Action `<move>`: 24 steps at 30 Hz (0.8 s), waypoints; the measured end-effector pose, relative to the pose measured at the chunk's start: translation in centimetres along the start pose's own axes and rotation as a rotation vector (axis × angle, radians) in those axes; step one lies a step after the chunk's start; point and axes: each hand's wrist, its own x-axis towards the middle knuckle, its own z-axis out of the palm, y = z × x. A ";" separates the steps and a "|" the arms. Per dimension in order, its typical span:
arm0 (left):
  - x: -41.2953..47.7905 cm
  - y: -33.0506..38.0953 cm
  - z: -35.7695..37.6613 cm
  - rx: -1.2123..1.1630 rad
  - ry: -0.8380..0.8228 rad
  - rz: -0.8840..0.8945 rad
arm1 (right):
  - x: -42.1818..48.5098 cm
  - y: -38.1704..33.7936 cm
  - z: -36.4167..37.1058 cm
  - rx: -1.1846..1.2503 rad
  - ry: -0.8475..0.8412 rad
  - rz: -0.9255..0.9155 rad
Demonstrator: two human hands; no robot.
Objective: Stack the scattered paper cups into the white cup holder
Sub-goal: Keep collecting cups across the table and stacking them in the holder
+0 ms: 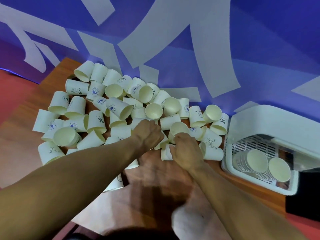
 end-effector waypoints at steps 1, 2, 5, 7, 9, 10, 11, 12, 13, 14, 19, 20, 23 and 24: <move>-0.1 0.1 -0.4 0.011 0.009 -0.001 | -0.2 -0.2 -0.4 -0.025 0.037 -0.005; -0.2 0.2 -1.0 0.023 0.020 0.000 | -0.4 -0.3 -0.9 -0.056 0.073 -0.002; -0.8 0.6 -2.6 0.048 0.077 -0.007 | -0.9 0.1 -1.8 -0.096 0.174 -0.008; -1.3 1.0 -4.0 0.044 0.143 -0.021 | -1.4 0.9 -2.1 -0.066 0.234 -0.007; -1.9 1.7 -5.6 0.042 0.202 -0.027 | -2.5 1.7 -2.9 -0.020 0.316 0.006; -2.2 2.2 -6.6 0.047 0.226 -0.025 | -3.4 1.9 -3.7 0.021 0.359 0.009; -2.4 2.5 -7.3 0.053 0.253 -0.021 | -4.1 2.1 -4.4 0.062 0.401 0.016; -2.4 2.8 -7.7 0.060 0.296 -0.011 | -4.8 2.3 -5.1 0.100 0.439 0.028; -2.5 3.4 -8.3 0.076 0.360 0.006 | -5.8 2.7 -5.8 0.125 0.482 0.046; -2.4 3.9 -8.8 0.097 0.427 0.023 | -6.8 3.2 -6.5 0.144 0.517 0.066; -1.3 8.5 -11.7 0.072 0.642 0.101 | -11.7 6.8 -9.0 0.198 0.643 0.196; -1.2 9.7 -12.4 0.044 0.663 0.114 | -12.8 7.6 -9.4 0.193 0.671 0.217; -0.7 13.4 -14.3 -0.041 0.719 0.129 | -15.9 10.8 -10.3 0.138 0.775 0.217; -0.6 14.5 -15.0 -0.066 0.741 0.126 | -16.9 11.9 -10.5 0.122 0.799 0.225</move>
